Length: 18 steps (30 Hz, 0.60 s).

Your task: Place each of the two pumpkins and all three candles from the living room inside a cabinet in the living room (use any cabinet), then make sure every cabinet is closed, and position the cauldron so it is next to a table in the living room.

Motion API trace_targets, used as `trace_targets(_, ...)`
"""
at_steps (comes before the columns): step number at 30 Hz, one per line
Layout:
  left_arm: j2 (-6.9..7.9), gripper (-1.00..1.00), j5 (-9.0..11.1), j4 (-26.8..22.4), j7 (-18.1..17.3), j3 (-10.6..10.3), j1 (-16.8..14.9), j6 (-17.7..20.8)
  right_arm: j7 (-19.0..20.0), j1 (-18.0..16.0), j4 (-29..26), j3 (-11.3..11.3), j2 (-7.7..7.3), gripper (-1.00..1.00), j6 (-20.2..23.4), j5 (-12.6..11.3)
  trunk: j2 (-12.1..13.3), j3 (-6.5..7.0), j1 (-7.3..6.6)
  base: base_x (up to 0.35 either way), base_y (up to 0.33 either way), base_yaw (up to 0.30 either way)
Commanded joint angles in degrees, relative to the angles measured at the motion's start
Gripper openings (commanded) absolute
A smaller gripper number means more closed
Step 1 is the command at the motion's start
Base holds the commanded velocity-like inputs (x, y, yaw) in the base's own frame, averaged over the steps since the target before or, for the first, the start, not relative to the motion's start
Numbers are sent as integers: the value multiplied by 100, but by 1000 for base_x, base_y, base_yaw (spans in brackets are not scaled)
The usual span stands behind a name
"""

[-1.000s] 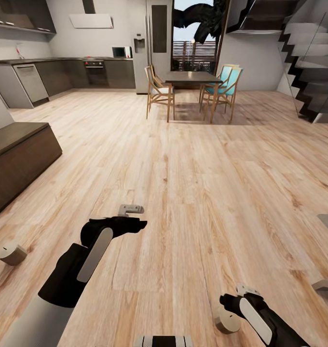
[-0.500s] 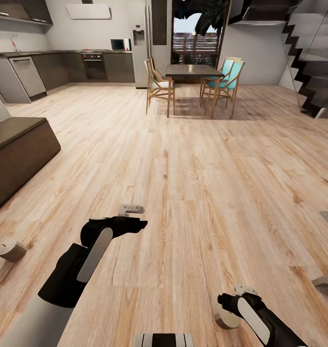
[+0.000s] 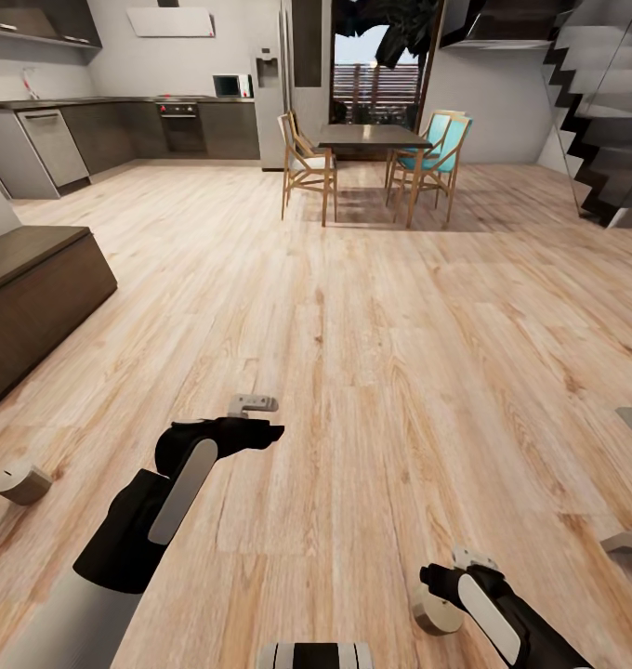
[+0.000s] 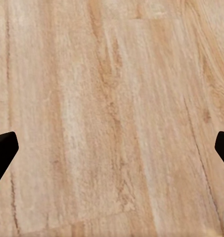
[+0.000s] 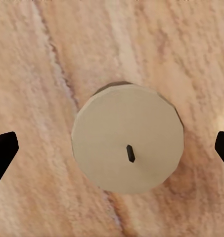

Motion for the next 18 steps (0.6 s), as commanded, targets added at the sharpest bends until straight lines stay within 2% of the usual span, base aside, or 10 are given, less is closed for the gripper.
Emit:
trace_targets(1, 5, 100, 58, -5, 61, -12, -3, 12, -56, -4, -10, 33, -8, 100, 4, -57, -2, -5, -1, 6, 0, 0)
trace_targets(18, 4, 100, 31, 9, 89, -15, -6, 21, -56, -4, 10, 32, -8, 100, -9, -57, -2, -5, -1, 67, -18, 0)
